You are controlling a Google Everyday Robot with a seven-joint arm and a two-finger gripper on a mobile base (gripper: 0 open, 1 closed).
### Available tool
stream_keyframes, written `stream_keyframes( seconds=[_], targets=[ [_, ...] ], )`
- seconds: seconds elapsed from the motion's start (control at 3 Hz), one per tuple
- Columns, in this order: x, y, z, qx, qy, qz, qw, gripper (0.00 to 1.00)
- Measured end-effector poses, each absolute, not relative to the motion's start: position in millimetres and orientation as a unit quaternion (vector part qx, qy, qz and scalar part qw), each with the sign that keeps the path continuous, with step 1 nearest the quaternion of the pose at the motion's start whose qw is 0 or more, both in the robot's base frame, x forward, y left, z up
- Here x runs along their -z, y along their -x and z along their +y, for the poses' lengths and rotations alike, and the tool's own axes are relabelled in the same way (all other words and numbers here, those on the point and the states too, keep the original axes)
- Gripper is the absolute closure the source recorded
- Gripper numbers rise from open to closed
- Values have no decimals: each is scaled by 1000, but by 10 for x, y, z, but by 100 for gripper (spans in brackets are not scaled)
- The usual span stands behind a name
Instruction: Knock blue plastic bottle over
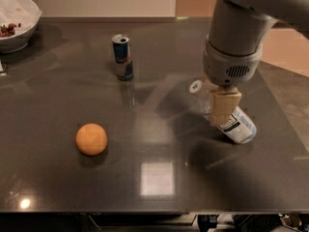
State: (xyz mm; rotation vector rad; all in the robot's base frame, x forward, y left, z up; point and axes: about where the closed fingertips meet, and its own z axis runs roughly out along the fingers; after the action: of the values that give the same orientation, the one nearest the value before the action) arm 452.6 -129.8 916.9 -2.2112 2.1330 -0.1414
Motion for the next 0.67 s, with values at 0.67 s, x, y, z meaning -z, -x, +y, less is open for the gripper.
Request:
stream_keyframes(
  seconds=[0.67],
  targets=[
    [-9019, -4523, -1241, 32, 715, 697, 31, 36]
  ],
)
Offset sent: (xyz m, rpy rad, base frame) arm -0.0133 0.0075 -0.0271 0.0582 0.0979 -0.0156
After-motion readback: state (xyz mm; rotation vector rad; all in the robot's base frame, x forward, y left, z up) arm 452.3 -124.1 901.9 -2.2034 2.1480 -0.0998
